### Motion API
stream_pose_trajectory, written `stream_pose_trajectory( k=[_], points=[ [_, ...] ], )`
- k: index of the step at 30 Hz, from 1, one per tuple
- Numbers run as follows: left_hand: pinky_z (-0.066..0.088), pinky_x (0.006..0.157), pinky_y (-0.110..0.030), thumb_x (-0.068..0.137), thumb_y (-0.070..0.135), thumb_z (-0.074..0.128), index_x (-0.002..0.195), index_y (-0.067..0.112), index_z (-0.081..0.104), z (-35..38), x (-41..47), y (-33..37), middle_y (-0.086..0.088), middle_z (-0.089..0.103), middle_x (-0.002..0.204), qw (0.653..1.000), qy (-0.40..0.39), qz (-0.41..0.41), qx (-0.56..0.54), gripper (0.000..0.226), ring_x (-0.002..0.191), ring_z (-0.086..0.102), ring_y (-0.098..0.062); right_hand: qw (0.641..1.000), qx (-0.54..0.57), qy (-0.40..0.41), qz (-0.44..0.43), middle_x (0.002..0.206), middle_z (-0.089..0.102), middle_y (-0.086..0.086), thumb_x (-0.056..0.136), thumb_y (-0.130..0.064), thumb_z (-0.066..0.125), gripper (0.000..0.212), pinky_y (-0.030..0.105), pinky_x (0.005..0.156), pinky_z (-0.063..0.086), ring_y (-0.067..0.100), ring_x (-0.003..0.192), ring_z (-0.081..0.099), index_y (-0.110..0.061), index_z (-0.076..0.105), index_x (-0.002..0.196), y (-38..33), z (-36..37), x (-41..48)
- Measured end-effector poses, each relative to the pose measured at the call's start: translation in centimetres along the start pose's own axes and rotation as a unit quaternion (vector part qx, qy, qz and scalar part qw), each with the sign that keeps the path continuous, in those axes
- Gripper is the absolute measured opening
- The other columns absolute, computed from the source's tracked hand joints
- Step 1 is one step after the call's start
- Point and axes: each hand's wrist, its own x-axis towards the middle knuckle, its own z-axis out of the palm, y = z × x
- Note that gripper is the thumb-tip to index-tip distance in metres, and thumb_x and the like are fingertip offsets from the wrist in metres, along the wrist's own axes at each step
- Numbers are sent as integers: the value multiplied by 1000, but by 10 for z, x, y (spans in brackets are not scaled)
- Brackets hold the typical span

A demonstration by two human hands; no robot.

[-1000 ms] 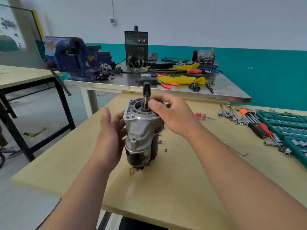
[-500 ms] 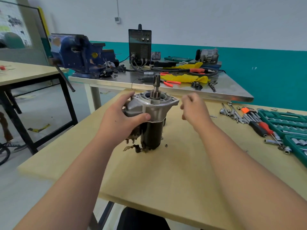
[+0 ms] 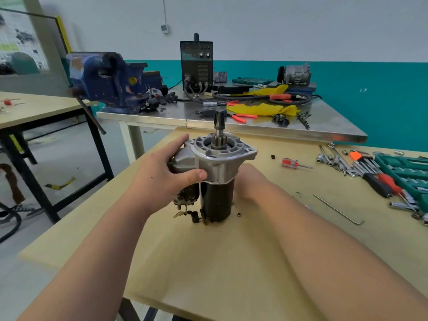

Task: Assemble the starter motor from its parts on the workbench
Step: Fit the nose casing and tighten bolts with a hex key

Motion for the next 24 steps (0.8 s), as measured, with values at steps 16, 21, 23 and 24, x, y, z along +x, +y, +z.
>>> stream_pose_trajectory(
  k=[16,21,23,24],
  points=[
    [45,68,-9,69,41,82,151,44,15,12,10,13,24,44,118,988,-72,33,129,107,93,53,9,888,233,330,-218,74,63,-17,87,-19,68,9,10,60,47,-3,70,60,-27,62,85,-42,-86,-89],
    [46,70,-13,71,39,83,152,43,13,14,10,14,19,43,122,988,-71,25,137,107,94,55,-1,881,199,378,-204,71,55,-21,88,-18,67,3,12,62,47,-4,64,55,-15,66,88,-40,-67,-90],
    [47,69,-14,71,37,83,152,43,13,13,10,14,18,43,123,988,-72,21,135,107,94,54,1,883,180,383,-201,73,57,-16,88,-18,66,3,15,62,48,2,67,56,-15,67,88,-41,-69,-90],
    [47,68,-14,71,37,83,152,43,12,13,9,13,18,43,123,988,-72,19,133,108,94,54,2,889,172,375,-202,75,59,-14,88,-19,66,3,17,64,48,3,71,57,-16,67,87,-41,-70,-91]
  ],
)
